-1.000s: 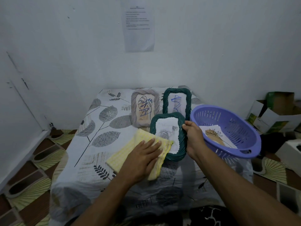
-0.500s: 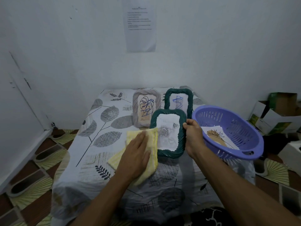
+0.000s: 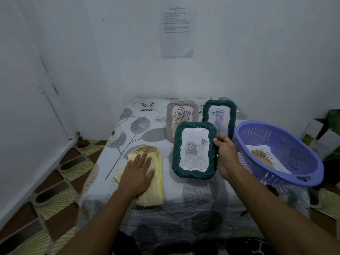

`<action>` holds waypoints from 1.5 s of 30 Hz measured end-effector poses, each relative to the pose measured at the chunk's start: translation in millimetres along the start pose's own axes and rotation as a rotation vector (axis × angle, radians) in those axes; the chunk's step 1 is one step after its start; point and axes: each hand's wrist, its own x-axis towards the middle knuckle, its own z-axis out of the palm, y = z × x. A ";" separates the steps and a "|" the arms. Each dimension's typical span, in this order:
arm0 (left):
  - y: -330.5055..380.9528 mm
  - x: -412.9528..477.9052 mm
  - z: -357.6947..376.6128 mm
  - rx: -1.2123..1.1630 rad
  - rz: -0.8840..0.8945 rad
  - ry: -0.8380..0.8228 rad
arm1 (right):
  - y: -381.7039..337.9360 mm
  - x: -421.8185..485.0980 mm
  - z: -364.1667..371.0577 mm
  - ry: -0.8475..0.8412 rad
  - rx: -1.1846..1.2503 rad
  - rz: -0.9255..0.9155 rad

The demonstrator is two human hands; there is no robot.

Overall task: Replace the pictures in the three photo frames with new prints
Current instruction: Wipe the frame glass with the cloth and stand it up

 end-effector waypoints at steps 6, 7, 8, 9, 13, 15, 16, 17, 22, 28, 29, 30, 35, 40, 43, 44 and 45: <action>-51.4 -13.0 -3.6 -0.014 -0.064 0.039 | 14.7 -17.1 43.1 -0.085 0.029 0.055; -53.7 -11.7 -3.8 -0.017 -0.065 0.040 | 15.2 -19.2 49.0 -0.094 0.032 0.062; -54.8 -9.9 -4.0 -0.020 -0.071 0.036 | 15.3 -21.0 53.5 -0.104 0.034 0.067; -54.7 -8.0 -4.7 -0.017 -0.077 0.025 | 15.4 -22.5 57.3 -0.112 0.035 0.070; -42.5 -4.8 -15.2 -0.044 -0.093 0.146 | 14.3 -24.1 65.2 -0.136 0.045 0.067; -26.9 -2.4 -29.4 -0.308 -0.055 0.401 | 13.1 -21.8 67.4 -0.148 0.053 0.063; -17.7 0.1 -39.0 -0.559 -0.055 0.460 | 12.5 -20.4 68.6 -0.156 0.054 0.063; -7.5 3.4 -49.6 -0.859 -0.078 0.419 | 11.9 -19.5 70.3 -0.167 0.056 0.063; 23.4 27.4 -74.9 -1.699 -0.193 0.063 | 11.1 -15.9 76.4 -0.241 0.079 0.072; 20.4 43.5 -76.9 -1.727 -0.219 0.127 | 16.1 -4.9 75.6 -0.295 -0.010 0.064; 17.8 45.8 -76.2 -1.728 -0.209 0.131 | 18.3 -2.1 75.2 -0.313 -0.042 0.039; 14.7 48.2 -75.6 -1.722 -0.197 0.138 | 21.7 1.4 74.3 -0.327 -0.118 0.003; -4.7 67.3 -83.1 -1.624 -0.250 0.286 | 61.8 25.2 51.7 -0.333 -1.015 -0.398; -21.0 95.3 -82.7 -1.580 -0.239 0.361 | 105.7 30.3 36.8 -0.335 -1.490 -0.681; -27.5 112.8 -81.9 -1.591 -0.235 0.370 | 107.7 33.0 37.2 -0.328 -1.505 -0.682; -30.0 119.2 -83.0 -1.611 -0.236 0.366 | 107.7 33.6 37.6 -0.328 -1.507 -0.689; -33.1 125.1 -83.9 -1.627 -0.233 0.364 | 107.8 34.0 37.7 -0.328 -1.509 -0.697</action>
